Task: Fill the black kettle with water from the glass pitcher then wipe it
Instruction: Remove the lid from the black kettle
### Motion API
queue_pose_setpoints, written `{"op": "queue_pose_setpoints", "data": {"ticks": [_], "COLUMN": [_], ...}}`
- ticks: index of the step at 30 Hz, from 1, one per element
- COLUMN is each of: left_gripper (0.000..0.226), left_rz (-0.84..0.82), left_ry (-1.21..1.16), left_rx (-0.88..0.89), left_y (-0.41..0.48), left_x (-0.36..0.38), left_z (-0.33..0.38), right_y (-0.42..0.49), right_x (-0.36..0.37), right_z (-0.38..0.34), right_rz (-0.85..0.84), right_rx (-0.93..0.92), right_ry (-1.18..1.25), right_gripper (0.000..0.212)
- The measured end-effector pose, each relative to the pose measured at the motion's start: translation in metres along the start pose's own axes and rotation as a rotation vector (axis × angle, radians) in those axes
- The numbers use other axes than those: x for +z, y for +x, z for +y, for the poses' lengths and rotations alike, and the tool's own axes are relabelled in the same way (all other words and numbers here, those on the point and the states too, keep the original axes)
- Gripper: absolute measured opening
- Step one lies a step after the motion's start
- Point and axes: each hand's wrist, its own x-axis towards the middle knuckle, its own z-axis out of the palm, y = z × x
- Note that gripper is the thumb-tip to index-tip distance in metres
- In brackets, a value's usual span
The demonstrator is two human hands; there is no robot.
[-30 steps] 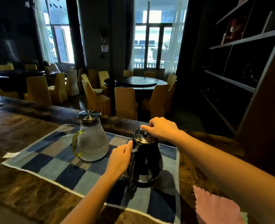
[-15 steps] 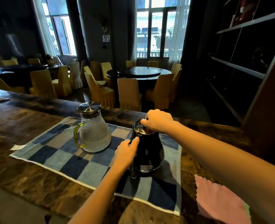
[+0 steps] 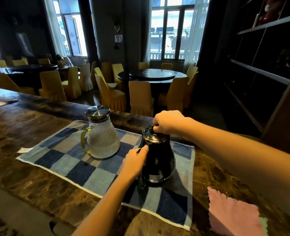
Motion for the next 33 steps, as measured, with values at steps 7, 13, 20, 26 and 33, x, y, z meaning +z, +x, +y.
{"op": "queue_pose_setpoints", "data": {"ticks": [7, 13, 20, 26, 33], "left_gripper": [0.039, 0.043, 0.042, 0.042, 0.041], "left_rz": [-0.003, -0.001, 0.036, 0.018, 0.021], "left_ry": [-0.021, -0.032, -0.074, -0.072, -0.068], "left_rx": [-0.028, -0.053, -0.075, -0.113, -0.082], "left_y": [-0.004, 0.002, 0.002, 0.000, -0.001], "left_x": [0.001, 0.003, 0.007, 0.006, 0.006], "left_z": [0.002, 0.003, 0.009, 0.011, 0.013], "right_y": [0.002, 0.009, 0.019, 0.018, 0.003], "right_x": [-0.004, 0.004, -0.025, -0.007, 0.015], "right_z": [0.004, 0.014, 0.045, 0.059, 0.082], "right_rz": [0.033, 0.062, 0.279, 0.295, 0.184], "right_rx": [-0.199, -0.335, -0.218, -0.081, 0.027], "right_ry": [-0.145, -0.078, 0.114, 0.175, 0.395], "right_gripper": [0.020, 0.013, 0.019, 0.015, 0.027]}}
